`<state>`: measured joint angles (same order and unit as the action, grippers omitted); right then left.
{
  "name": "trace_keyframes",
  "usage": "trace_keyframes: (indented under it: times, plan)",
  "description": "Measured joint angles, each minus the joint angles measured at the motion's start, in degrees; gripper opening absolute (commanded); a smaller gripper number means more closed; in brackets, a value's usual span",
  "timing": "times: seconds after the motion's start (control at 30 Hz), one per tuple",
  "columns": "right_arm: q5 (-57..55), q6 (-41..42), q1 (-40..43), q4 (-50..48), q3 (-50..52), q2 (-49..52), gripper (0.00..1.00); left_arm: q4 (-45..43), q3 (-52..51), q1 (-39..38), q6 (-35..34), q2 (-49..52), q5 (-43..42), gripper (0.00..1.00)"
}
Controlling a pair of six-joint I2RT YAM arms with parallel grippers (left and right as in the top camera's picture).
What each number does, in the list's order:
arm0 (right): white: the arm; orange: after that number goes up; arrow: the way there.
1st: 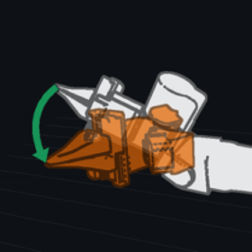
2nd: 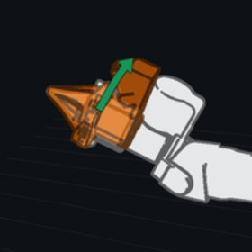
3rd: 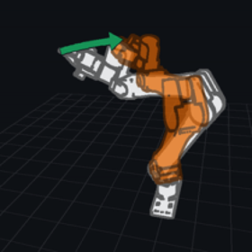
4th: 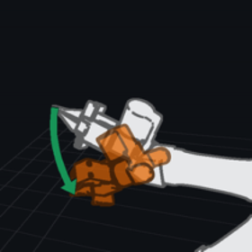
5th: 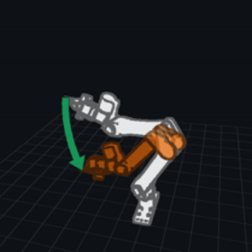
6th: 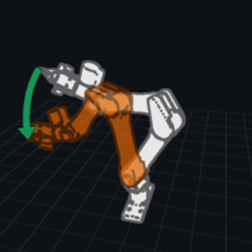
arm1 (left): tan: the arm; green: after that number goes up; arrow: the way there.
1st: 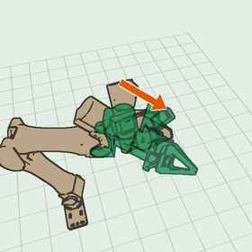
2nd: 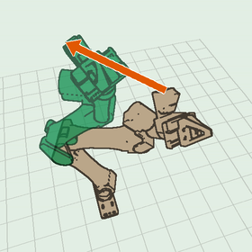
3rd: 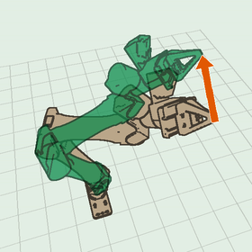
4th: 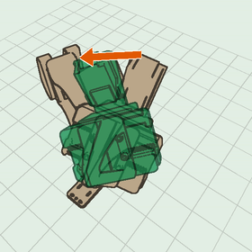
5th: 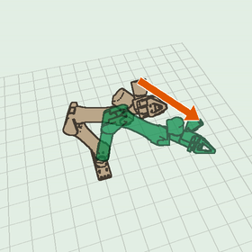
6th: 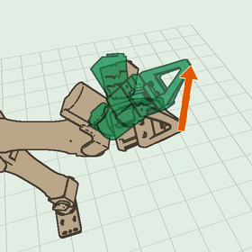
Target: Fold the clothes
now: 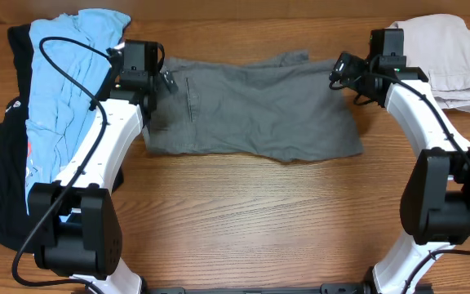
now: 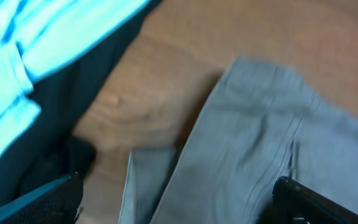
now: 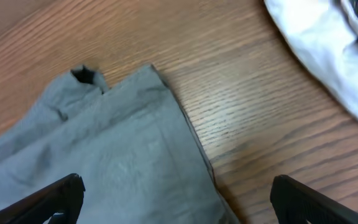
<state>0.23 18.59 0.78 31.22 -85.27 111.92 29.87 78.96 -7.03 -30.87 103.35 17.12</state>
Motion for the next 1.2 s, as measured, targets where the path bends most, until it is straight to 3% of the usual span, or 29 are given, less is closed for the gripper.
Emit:
trace_keyframes:
  times: [0.17, 0.33, 0.63, 0.83, 1.07, 1.13, 1.17, 1.2]
  plan:
    - [0.7, -4.8, 0.0, 3.8, 0.0, -1.5, 1.00, 11.1, 0.2, 1.1, 2.3, 0.0, -5.7, 1.00]
    - [1.1, -6.0, 0.0, 9.2, 0.0, -1.5, 1.00, 14.7, 0.2, 4.8, 8.0, 0.0, -11.0, 1.00]
    - [2.1, -6.6, 0.0, 13.5, 0.0, -1.6, 1.00, 8.9, 0.2, 15.5, 13.1, 3.7, -25.6, 1.00]
    - [2.5, -6.6, -0.3, 14.3, 0.0, -1.6, 1.00, 3.8, 0.1, 15.1, 13.0, 13.9, -33.0, 1.00]
    - [2.5, -6.6, -0.6, 15.0, 0.0, -1.6, 1.00, -1.4, 0.7, 14.9, 12.9, 15.4, -37.1, 1.00]
    - [2.5, -6.6, -0.6, 15.0, 0.0, -1.6, 1.00, -2.6, 0.8, 14.7, 12.9, 15.8, -38.6, 0.96]
    - [2.5, -6.6, -0.7, 15.0, 0.0, -1.6, 1.00, -3.1, 0.8, 14.4, 12.9, 16.0, -39.2, 0.89]
    - [2.5, -6.6, -0.8, 14.9, 0.0, -1.6, 1.00, -3.4, 0.9, 13.9, 13.1, 16.2, -39.8, 0.65]
